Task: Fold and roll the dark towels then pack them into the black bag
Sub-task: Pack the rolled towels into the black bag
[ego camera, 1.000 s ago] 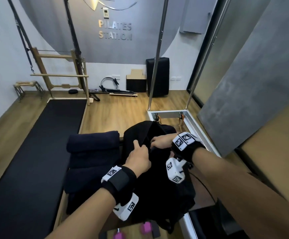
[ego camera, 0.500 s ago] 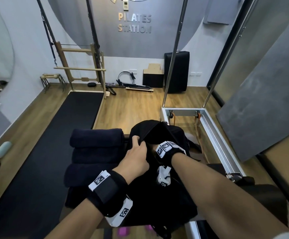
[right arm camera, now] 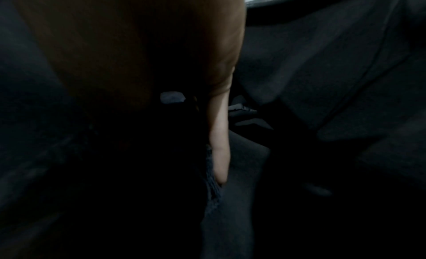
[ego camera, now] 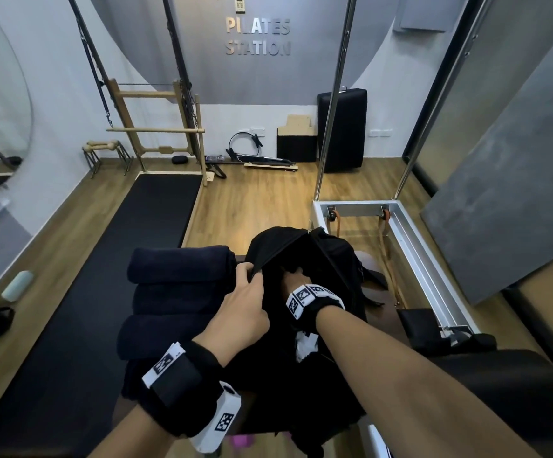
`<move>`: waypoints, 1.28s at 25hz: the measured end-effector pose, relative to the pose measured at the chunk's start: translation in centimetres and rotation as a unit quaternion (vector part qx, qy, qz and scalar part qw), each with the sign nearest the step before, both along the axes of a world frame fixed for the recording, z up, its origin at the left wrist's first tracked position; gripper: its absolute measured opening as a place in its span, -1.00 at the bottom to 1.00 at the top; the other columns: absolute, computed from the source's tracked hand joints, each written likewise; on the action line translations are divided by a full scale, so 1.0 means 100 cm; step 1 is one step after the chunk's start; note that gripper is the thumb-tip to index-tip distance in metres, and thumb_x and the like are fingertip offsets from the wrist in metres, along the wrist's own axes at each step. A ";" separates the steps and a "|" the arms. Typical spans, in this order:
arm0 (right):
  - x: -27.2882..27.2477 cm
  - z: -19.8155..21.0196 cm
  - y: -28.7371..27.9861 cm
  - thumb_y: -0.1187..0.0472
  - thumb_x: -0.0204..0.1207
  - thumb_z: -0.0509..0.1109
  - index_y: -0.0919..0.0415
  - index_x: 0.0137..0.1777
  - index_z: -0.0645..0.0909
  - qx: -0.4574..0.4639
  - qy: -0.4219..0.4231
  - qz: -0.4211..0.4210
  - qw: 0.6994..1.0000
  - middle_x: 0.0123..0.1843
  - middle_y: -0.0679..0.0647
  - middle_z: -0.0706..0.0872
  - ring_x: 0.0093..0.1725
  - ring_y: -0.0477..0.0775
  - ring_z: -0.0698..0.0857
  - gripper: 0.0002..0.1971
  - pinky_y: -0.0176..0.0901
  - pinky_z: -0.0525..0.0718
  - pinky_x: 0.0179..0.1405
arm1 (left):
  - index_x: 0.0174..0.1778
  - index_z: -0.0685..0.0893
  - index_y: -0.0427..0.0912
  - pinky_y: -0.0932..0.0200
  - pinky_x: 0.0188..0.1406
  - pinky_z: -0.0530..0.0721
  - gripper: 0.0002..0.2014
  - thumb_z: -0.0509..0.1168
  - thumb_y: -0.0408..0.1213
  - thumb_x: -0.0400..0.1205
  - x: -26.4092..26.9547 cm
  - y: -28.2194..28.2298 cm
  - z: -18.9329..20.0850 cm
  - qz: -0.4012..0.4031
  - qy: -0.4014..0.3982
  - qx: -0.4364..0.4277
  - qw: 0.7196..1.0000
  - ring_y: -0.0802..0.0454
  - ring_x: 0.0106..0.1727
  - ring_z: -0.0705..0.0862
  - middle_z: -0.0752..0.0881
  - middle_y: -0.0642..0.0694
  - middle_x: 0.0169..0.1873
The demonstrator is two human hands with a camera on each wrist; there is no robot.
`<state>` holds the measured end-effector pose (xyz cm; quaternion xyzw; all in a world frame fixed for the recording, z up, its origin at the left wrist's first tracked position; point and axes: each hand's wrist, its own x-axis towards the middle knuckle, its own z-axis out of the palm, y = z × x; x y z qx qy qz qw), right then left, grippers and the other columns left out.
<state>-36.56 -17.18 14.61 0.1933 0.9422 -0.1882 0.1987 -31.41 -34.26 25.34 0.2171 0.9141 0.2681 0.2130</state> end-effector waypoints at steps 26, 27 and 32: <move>-0.032 0.193 -0.061 0.23 0.64 0.46 0.32 0.09 0.80 0.015 0.204 0.060 0.977 -0.05 0.22 0.87 -0.17 0.13 0.88 -0.83 0.00 0.87 -0.05 | 0.38 0.59 -0.02 -0.01 0.11 0.74 -0.66 0.35 0.06 0.77 0.000 -0.038 -0.035 0.121 0.049 0.299 0.945 0.06 0.03 0.73 0.61 0.07 0.24; -0.039 0.186 -0.080 0.18 0.61 0.53 0.25 0.23 0.79 0.004 0.182 0.108 0.977 0.11 0.18 0.86 0.00 0.11 0.86 -0.75 -0.06 0.79 0.03 | 0.21 0.64 -0.05 -0.02 0.09 0.74 -0.81 0.36 -0.06 0.78 -0.007 -0.048 -0.041 0.188 0.041 0.348 0.918 0.11 -0.01 0.74 0.72 0.04 0.10; -0.062 0.131 -0.139 0.05 0.41 0.73 0.13 0.65 0.46 0.063 0.049 0.244 0.967 0.51 0.14 0.64 0.46 0.23 0.65 -0.17 0.16 0.65 0.43 | 0.29 0.67 -0.01 -0.13 0.33 0.77 -0.80 0.28 -0.09 0.79 -0.038 -0.099 -0.061 0.356 -0.063 0.399 0.843 0.12 0.18 0.78 0.78 0.09 0.10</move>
